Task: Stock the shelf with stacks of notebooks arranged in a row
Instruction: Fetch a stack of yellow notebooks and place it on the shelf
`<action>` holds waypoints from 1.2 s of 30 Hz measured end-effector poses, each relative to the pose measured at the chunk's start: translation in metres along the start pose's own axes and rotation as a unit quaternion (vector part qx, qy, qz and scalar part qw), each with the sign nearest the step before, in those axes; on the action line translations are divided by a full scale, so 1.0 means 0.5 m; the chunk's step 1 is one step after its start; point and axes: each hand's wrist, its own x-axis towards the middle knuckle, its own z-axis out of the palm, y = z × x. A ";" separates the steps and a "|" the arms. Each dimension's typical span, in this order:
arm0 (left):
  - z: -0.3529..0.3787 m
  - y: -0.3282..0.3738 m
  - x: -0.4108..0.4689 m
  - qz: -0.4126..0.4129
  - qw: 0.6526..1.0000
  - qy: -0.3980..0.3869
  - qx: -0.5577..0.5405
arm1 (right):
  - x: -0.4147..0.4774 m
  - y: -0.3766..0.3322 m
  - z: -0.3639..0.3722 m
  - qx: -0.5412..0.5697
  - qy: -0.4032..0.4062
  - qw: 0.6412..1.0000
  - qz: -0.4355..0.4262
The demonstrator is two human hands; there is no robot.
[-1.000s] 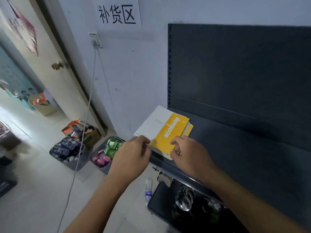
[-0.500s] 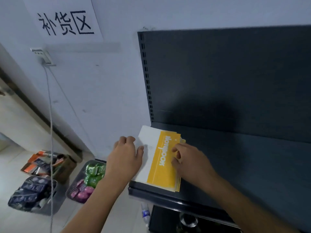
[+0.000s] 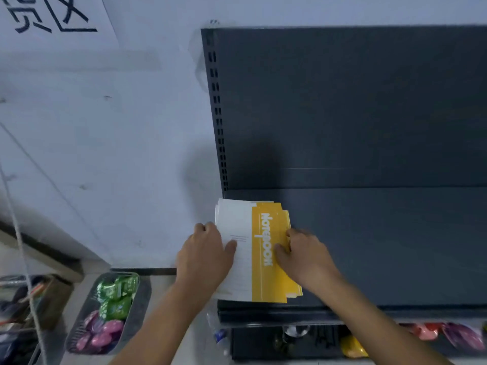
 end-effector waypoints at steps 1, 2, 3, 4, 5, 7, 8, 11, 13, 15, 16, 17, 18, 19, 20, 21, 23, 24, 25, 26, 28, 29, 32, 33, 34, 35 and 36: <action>-0.001 -0.002 0.001 0.004 1.000 -0.004 -0.003 | -0.004 -0.006 0.004 -0.009 0.007 1.000 0.000; -0.002 -0.004 0.001 0.008 1.000 -0.007 -0.006 | -0.010 -0.011 0.008 -0.018 0.014 1.000 0.000; -0.003 -0.005 0.001 0.013 1.000 -0.011 -0.010 | -0.015 -0.017 0.010 -0.024 0.019 1.000 0.002; -0.005 -0.004 0.000 0.018 1.000 -0.013 -0.011 | -0.019 -0.021 0.012 -0.028 0.026 0.999 0.002; -0.006 -0.004 -0.001 0.024 1.000 -0.014 -0.010 | -0.022 -0.025 0.014 -0.031 0.034 0.999 0.000; -0.011 -0.001 0.001 0.029 0.999 -0.013 -0.007 | -0.026 -0.031 0.017 -0.036 0.050 0.998 -0.008; -0.014 0.000 0.002 0.027 1.000 -0.013 -0.009 | -0.027 -0.033 0.019 -0.043 0.054 0.998 -0.014; -0.019 0.000 0.007 0.012 1.000 -0.011 -0.012 | -0.030 -0.039 0.024 -0.063 0.057 0.996 -0.031; -0.018 -0.003 0.009 -0.001 1.000 -0.008 -0.017 | -0.028 -0.041 0.026 -0.062 0.052 0.996 -0.037; -0.016 -0.008 0.014 -0.008 1.000 -0.007 -0.024 | -0.024 -0.041 0.028 -0.057 0.049 0.996 -0.037; -0.014 -0.013 0.017 -0.012 0.999 -0.007 -0.032 | -0.022 -0.040 0.029 -0.051 0.049 0.997 -0.035; -0.013 -0.016 0.019 -0.016 0.999 -0.007 -0.040 | -0.021 -0.039 0.029 -0.041 0.050 0.997 -0.028; -0.012 -0.018 0.020 -0.019 0.999 -0.007 -0.046 | -0.020 -0.038 0.030 -0.028 0.051 0.998 -0.017; -0.012 -0.019 0.021 -0.020 0.999 -0.007 -0.047 | -0.020 -0.038 0.031 -0.017 0.051 0.999 -0.004; -0.011 -0.019 0.021 -0.021 0.999 -0.008 -0.046 | -0.021 -0.038 0.032 -0.010 0.050 0.999 0.006; -0.012 -0.018 0.021 -0.021 0.999 -0.007 -0.045 | -0.023 -0.039 0.033 -0.012 0.051 0.999 0.009; -0.013 -0.017 0.021 -0.021 0.999 -0.004 -0.040 | -0.027 -0.042 0.034 -0.033 0.063 0.997 0.000; -0.014 -0.017 0.021 -0.021 0.999 -0.003 -0.038 | -0.030 -0.043 0.034 -0.047 0.069 0.996 -0.007; -0.015 -0.016 0.020 -0.022 0.999 0.000 -0.036 | -0.033 -0.046 0.034 -0.061 0.074 0.995 -0.015; -0.017 -0.016 0.020 -0.024 0.999 0.002 -0.035 | -0.036 -0.048 0.035 -0.073 0.075 0.994 -0.022; -0.022 -0.016 0.018 -0.027 0.999 0.003 -0.042 | -0.040 -0.053 0.037 -0.089 0.073 0.993 -0.030; -0.024 -0.017 0.018 -0.029 0.998 0.002 -0.048 | -0.041 -0.055 0.039 -0.091 0.072 0.993 -0.032; -0.030 -0.020 0.017 -0.039 0.997 -0.006 -0.069 | -0.042 -0.058 0.042 -0.091 0.067 0.993 -0.036; -0.032 -0.019 0.016 -0.040 0.996 -0.007 -0.074 | -0.042 -0.059 0.042 -0.088 0.064 0.993 -0.037; -0.034 -0.016 0.012 -0.036 0.997 -0.006 -0.072 | -0.043 -0.059 0.043 -0.081 0.061 0.994 -0.037; -0.037 -0.012 0.008 -0.029 0.997 -0.001 -0.065 | -0.043 -0.060 0.043 -0.072 0.057 0.995 -0.033; -0.040 -0.008 0.002 -0.021 0.998 0.005 -0.061 | -0.043 -0.060 0.044 -0.061 0.055 0.996 -0.027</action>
